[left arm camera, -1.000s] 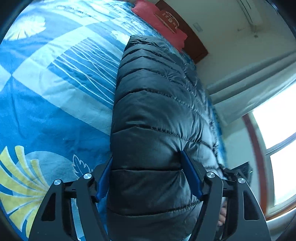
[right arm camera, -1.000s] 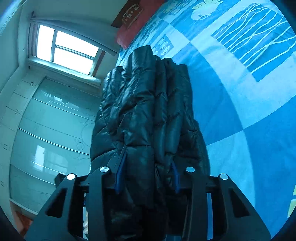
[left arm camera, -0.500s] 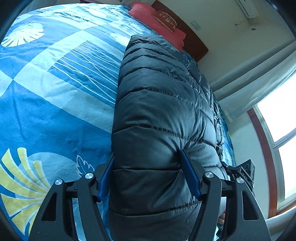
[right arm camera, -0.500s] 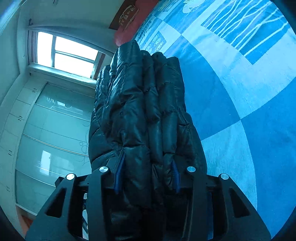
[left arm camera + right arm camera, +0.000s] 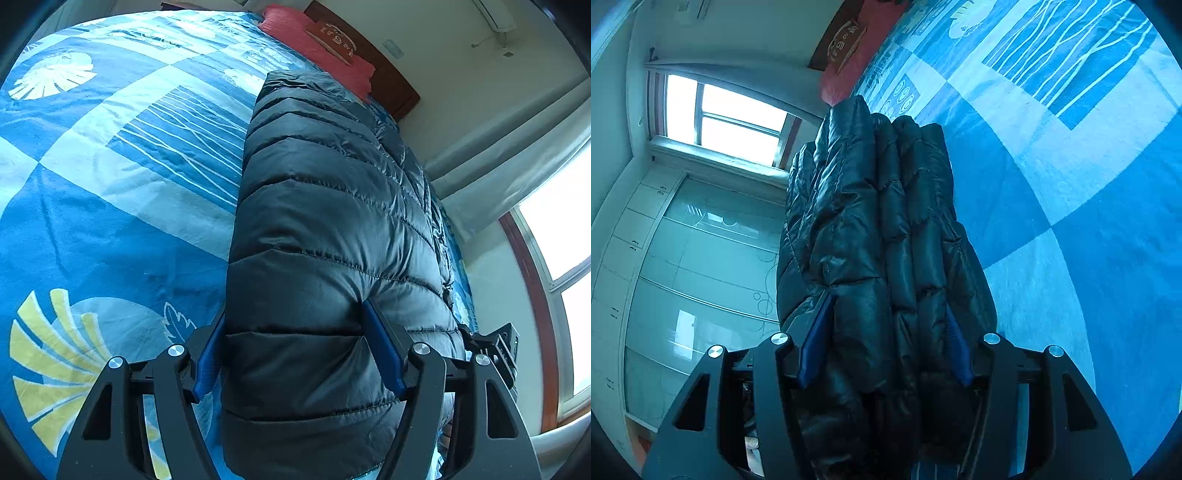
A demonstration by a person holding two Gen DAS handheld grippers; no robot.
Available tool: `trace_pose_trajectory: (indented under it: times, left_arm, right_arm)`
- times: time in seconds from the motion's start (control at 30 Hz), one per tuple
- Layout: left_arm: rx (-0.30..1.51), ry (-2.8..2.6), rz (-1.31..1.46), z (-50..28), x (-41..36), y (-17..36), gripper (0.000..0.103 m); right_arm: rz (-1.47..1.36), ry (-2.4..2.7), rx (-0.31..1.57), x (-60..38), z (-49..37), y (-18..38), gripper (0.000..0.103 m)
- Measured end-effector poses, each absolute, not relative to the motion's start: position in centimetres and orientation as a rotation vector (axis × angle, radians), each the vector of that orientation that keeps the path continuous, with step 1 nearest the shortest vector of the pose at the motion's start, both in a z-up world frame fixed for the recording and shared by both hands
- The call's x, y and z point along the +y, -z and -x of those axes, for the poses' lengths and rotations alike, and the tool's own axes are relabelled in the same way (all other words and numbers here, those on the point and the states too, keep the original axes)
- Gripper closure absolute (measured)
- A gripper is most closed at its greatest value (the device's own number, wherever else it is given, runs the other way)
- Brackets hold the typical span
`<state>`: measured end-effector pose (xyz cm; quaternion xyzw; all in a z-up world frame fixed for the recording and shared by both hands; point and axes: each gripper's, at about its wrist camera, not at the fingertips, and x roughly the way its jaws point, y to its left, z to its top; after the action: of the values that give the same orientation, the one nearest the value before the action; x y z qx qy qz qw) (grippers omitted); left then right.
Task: Fold large clothes
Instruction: 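Lower the folded jacket onto the bed and open both tools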
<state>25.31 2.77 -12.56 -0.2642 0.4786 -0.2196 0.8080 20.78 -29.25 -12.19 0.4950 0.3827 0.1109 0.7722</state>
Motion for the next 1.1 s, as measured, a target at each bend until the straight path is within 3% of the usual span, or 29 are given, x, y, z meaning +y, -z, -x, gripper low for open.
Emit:
trace_pose_trajectory:
  times: [0.4,0.7,0.77,0.97,1.1]
  left_arm:
    - [0.944,0.379,0.408,-22.2,3.0,9.8,0.033]
    - [0.917,0.302,0.312,-18.4,3.3,8.7,0.033]
    - [0.909,0.278,0.272,-17.1,3.3,8.6,0.033]
    - [0.874,0.226,0.185,-13.8,3.2,8.0,0.033]
    - [0.833,0.196,0.16,-12.1,3.0,7.1,0.026]
  right_arm:
    - [-1.067,-0.173,0.832,-30.3,-16.8,11.0,0.046]
    - [-0.85,-0.014,0.86,-29.0,-12.4,8.0,0.045]
    - [-0.778,0.029,0.865,-28.3,-11.5,7.3,0.038]
    - [-0.563,0.143,0.9,-25.5,-9.1,5.8,0.035]
    - [-0.432,0.19,0.896,-22.8,-7.6,4.8,0.028]
